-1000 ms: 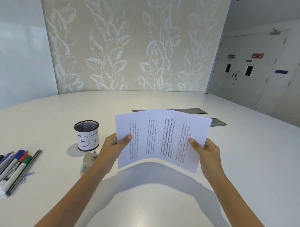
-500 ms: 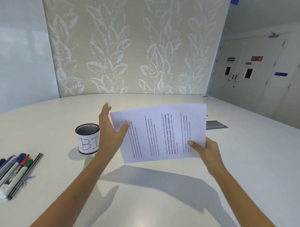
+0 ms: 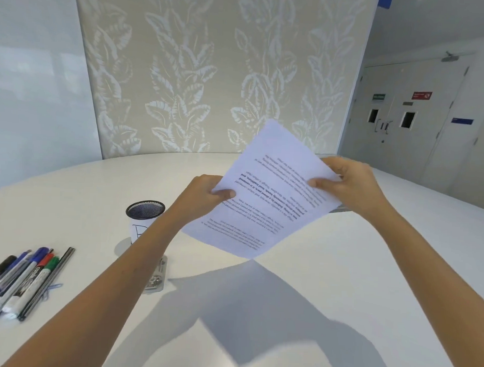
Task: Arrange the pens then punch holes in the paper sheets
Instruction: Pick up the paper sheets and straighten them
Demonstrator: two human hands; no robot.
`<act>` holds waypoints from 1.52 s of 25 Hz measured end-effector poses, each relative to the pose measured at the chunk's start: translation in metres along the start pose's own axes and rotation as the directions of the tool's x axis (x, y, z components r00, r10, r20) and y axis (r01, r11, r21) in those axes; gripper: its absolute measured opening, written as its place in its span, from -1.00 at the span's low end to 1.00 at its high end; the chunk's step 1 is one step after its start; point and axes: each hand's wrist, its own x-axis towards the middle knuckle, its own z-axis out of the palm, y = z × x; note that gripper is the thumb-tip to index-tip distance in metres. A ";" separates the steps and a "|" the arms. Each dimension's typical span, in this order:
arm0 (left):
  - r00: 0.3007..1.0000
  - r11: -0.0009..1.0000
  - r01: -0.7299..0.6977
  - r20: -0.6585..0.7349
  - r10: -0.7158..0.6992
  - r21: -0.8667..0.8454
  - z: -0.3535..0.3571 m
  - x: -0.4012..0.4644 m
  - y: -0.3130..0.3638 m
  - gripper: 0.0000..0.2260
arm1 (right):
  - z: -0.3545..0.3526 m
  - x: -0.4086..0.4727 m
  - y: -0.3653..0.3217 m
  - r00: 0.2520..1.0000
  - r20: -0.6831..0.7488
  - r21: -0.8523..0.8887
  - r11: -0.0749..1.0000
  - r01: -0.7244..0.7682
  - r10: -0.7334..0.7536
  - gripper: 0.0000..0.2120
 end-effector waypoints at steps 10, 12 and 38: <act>0.987 0.812 0.001 -0.129 -0.094 -0.583 0.036 -0.024 -0.005 -0.84 | 0.054 -0.037 0.022 0.982 0.123 0.731 0.656 -0.187 0.143 -0.74; 0.975 0.811 0.005 -0.176 -0.134 -0.586 0.047 -0.032 -0.006 -0.89 | 0.066 -0.042 0.023 0.985 0.092 0.746 0.645 -0.165 0.145 -0.77; 0.920 0.935 -0.006 -0.368 -0.133 -0.354 0.043 -0.045 -0.021 -0.35 | 0.097 -0.076 0.041 0.943 0.166 0.624 0.710 -0.328 0.290 -0.86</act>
